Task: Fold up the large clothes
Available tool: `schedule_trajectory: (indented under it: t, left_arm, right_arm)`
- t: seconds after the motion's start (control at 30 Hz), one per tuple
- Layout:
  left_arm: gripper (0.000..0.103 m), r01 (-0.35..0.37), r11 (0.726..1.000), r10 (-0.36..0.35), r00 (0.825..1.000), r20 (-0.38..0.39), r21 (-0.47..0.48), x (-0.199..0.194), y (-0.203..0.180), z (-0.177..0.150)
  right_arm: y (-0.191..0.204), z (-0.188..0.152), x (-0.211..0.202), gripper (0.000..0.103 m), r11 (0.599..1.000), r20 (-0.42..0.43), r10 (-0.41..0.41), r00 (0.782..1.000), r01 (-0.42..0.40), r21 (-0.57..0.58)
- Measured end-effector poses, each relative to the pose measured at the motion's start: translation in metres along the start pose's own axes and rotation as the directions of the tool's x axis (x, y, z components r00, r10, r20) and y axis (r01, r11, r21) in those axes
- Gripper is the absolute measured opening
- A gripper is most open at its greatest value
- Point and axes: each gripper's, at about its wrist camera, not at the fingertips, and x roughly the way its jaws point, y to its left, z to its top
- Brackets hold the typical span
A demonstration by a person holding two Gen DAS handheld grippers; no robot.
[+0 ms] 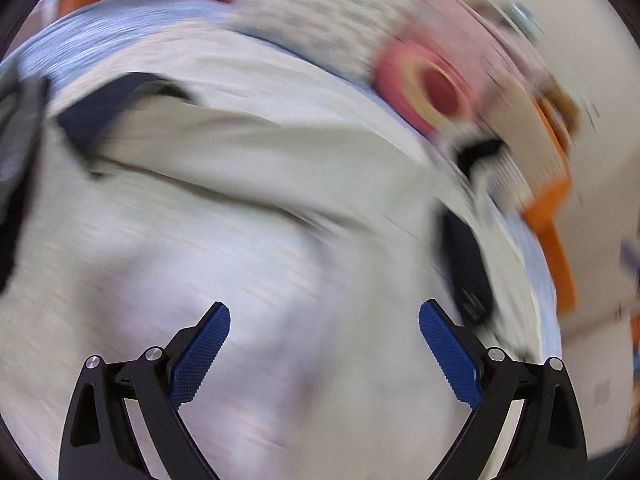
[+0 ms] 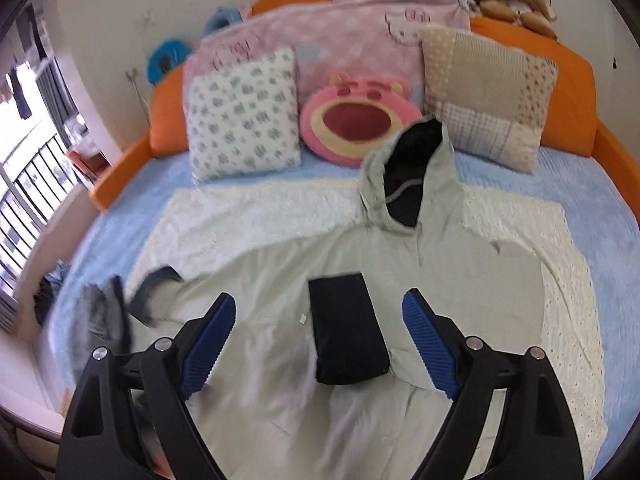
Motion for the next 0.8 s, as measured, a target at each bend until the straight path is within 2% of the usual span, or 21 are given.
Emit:
schedule_trajectory:
  t: [0.07, 0.17, 0.27, 0.4, 0.53, 0.63, 0.7, 0.73, 0.77, 0.8]
  left_arm:
    - [0.097, -0.009, 0.998, 0.011, 0.999, 0.035, -0.069, -0.001, 0.047, 0.027]
    - [0.097, 0.008, 0.99, 0.001, 0.998, 0.06, -0.14, 0.007, 0.097, 0.053]
    - [0.097, 0.011, 0.982, 0.002, 0.997, 0.072, -0.186, 0.02, 0.129, 0.069]
    - [0.097, -0.006, 0.971, 0.032, 0.994, 0.106, -0.238, 0.038, 0.147, 0.083]
    - [0.097, 0.014, 0.959, 0.022, 0.992, 0.121, -0.284, 0.057, 0.161, 0.099]
    - [0.096, 0.011, 0.964, 0.032, 0.987, 0.16, -0.265, 0.061, 0.16, 0.111]
    - [0.09, -0.003, 0.965, 0.049, 0.984, 0.172, -0.262, 0.063, 0.157, 0.115]
    - [0.074, -0.015, 0.964, 0.065, 0.981, 0.181, -0.265, 0.062, 0.155, 0.116]
    - [0.065, -0.023, 0.963, 0.074, 0.98, 0.184, -0.268, 0.062, 0.154, 0.117]
    - [0.06, -0.026, 0.961, 0.078, 0.981, 0.18, -0.275, 0.062, 0.153, 0.118]
  right_arm:
    - [0.003, -0.014, 0.026, 0.085, 1.0, -0.038, 0.015, 0.999, -0.015, 0.007]
    - [0.013, -0.033, 0.059, 0.085, 0.999, -0.086, 0.044, 0.995, -0.043, 0.007]
    - [0.028, -0.051, 0.085, 0.085, 0.998, -0.109, 0.055, 0.993, -0.058, -0.025]
    - [0.049, -0.074, 0.11, 0.085, 0.993, -0.099, 0.065, 0.993, -0.074, -0.092]
    - [0.056, -0.093, 0.122, 0.085, 0.988, -0.059, 0.017, 0.998, -0.026, -0.154]
    - [0.048, -0.107, 0.126, 0.085, 0.989, -0.023, -0.008, 1.0, 0.004, -0.146]
    - [0.042, -0.11, 0.128, 0.084, 0.991, 0.001, -0.012, 1.0, 0.012, -0.132]
    - [0.04, -0.112, 0.129, 0.084, 0.992, 0.016, -0.008, 1.0, 0.01, -0.129]
    - [0.038, -0.114, 0.131, 0.084, 0.991, 0.03, -0.001, 1.0, 0.005, -0.134]
    - [0.037, -0.116, 0.133, 0.069, 0.991, 0.045, -0.005, 0.999, 0.011, -0.137]
